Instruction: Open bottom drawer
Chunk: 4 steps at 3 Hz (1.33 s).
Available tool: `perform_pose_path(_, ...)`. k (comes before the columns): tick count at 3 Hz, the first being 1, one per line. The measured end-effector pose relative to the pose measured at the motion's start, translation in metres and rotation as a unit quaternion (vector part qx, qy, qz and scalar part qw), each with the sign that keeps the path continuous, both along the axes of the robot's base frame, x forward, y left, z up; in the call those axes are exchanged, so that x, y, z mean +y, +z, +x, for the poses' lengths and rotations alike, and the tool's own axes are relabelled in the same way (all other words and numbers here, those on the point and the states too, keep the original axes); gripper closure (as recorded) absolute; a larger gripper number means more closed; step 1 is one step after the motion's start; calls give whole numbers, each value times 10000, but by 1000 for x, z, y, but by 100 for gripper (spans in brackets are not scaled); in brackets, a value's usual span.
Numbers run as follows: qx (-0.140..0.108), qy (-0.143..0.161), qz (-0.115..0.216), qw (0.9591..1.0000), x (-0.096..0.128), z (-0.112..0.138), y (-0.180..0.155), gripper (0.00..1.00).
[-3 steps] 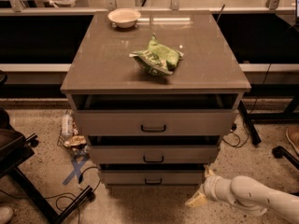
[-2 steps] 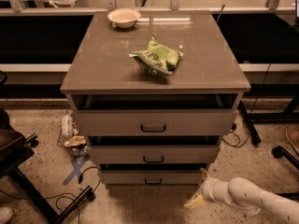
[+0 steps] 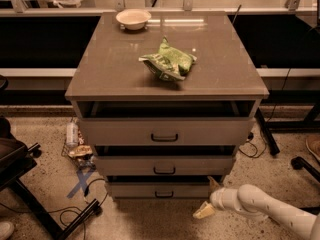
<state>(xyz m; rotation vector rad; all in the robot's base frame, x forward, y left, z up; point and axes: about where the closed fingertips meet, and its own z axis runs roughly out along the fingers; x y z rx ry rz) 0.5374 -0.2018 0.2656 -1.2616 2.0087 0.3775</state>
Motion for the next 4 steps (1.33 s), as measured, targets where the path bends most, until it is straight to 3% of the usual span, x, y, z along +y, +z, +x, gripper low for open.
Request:
perform_pose_path(3,208,576,-321,9976,43,29,-43,0)
perform_pose_path(4,331,664,-455,9962,51,28,-58,18)
